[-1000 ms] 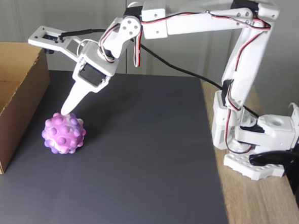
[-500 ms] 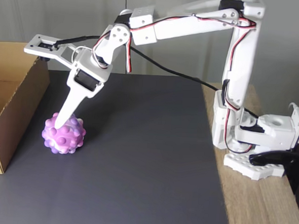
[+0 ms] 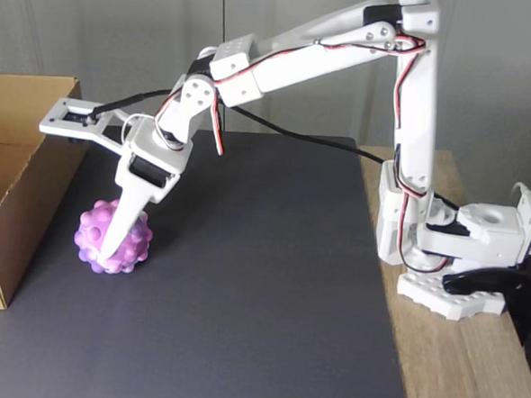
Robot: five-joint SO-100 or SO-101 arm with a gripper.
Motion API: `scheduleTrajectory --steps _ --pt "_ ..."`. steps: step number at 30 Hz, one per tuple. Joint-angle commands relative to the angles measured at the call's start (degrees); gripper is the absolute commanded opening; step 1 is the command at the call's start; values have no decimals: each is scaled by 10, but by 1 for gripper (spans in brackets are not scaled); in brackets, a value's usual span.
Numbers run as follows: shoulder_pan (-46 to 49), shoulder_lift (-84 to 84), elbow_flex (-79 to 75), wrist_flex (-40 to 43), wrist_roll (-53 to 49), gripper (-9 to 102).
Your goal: Grasp a ball and put it in the box.
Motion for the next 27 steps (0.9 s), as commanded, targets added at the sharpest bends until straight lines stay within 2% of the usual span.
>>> scheduleTrajectory --steps 1,17,20,23,27 --pt "-4 -3 -25 -14 2 61" --pt "-6 -71 -54 -39 16 52" --pt "-6 -77 -62 -40 16 45" --pt "-11 -76 -63 -41 22 32" --pt "-11 -76 -63 -44 18 27"
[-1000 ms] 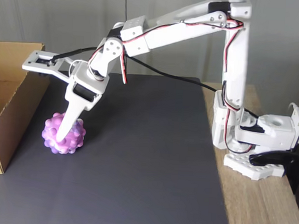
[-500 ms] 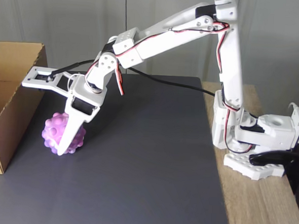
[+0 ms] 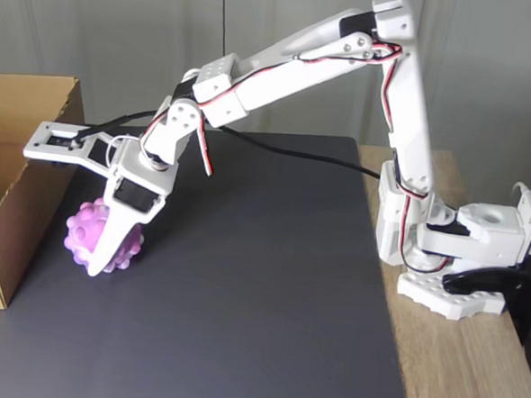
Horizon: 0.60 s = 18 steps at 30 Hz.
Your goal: Grasp a ball and put it in the box.
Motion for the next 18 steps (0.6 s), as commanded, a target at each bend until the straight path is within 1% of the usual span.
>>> scheduleTrajectory --steps 1,8,18 --pt "-1 6 -24 -6 3 26" --pt "4 29 -18 4 1 25" --pt "25 145 -23 67 -8 25"
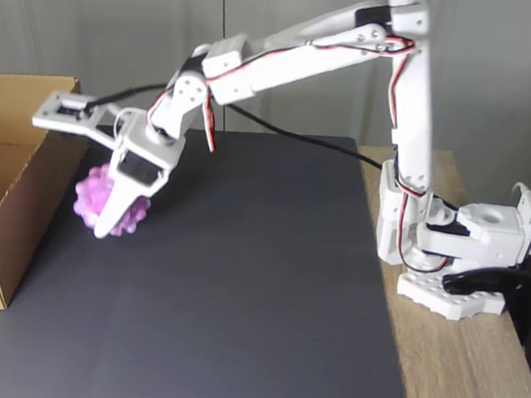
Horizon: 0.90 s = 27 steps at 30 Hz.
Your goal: Grasp a ball and put it in the box.
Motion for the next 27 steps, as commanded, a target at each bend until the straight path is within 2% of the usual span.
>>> scheduleTrajectory --steps 1,12,18,27 --pt "10 70 -25 18 -3 25" --pt "18 194 -71 89 -4 25" --pt "20 167 -208 130 -11 26" --pt "22 19 -482 156 -16 25"
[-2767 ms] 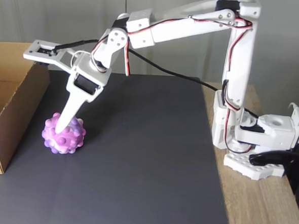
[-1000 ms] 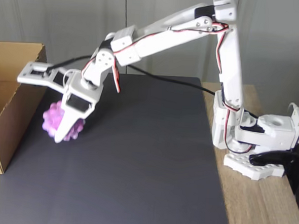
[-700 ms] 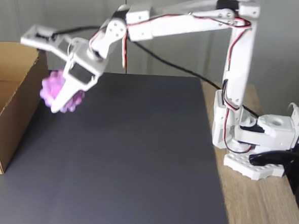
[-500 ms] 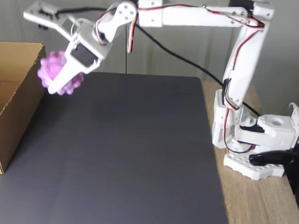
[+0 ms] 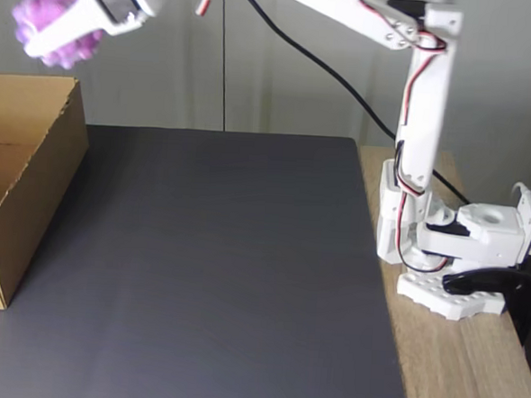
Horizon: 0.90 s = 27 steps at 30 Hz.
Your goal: Grasp a ball and put it in the box.
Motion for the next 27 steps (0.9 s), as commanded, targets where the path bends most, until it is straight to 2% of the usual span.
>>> scheduleTrajectory --steps 1,8,16,27 --pt "1 -31 -102 1 -4 25" --pt "-5 -156 -244 -15 -1 24" --pt "-14 -293 -355 -74 1 23" --pt "-12 -398 -356 -210 4 22"
